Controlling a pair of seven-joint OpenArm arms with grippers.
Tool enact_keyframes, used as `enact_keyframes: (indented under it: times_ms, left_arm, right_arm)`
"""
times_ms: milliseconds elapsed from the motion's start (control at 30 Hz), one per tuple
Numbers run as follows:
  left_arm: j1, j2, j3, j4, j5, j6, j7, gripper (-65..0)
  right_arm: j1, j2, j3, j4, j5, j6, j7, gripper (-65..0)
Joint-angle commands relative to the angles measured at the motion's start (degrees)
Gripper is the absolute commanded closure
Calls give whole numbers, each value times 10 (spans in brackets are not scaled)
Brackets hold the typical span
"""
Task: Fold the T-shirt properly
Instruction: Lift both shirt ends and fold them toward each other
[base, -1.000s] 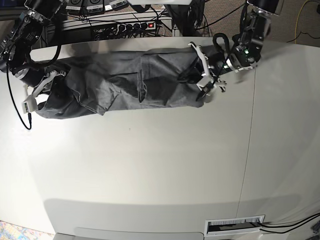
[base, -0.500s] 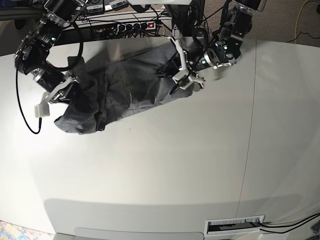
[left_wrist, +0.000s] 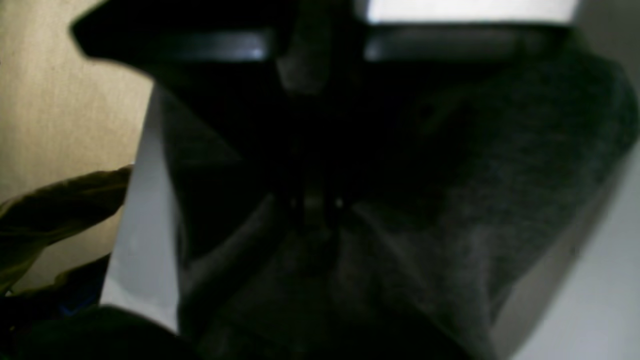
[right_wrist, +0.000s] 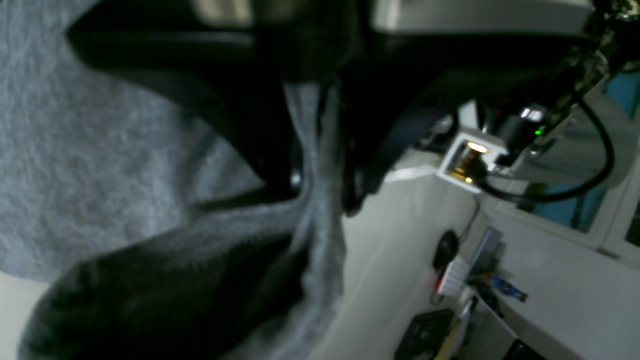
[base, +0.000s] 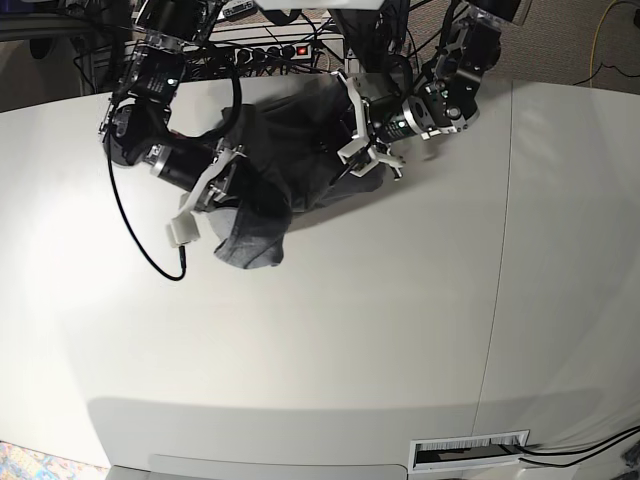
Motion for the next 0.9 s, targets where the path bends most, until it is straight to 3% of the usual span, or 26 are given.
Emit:
enact_keyframes:
  times_ms: [0,200,367,533,667,867]
  left_arm:
    - [2,-5,0,3,39,14,47,0]
    - [2,-5,0,12,39,14,55,0]
    - [2,-8,0,78,33,14,136,0]
    - [5,-33,0,177,2,31,207,0]
    - [20,-64,0,233,2,62,214,0]
    - [54,-106,-1,289,18,65,235,0]
  right_arm:
    - [8,-3,-3,10,14,4,12,0]
    - [6,-31,-5,10,12,4,12,0]
    - [7,-31,-5,10,10,4,12,0]
    - [7,-31,-5,10,10,4,12,0]
    - [7,-31,-5,10,10,4,12,0]
    - [7,-31,-5,10,10,4,12,0]
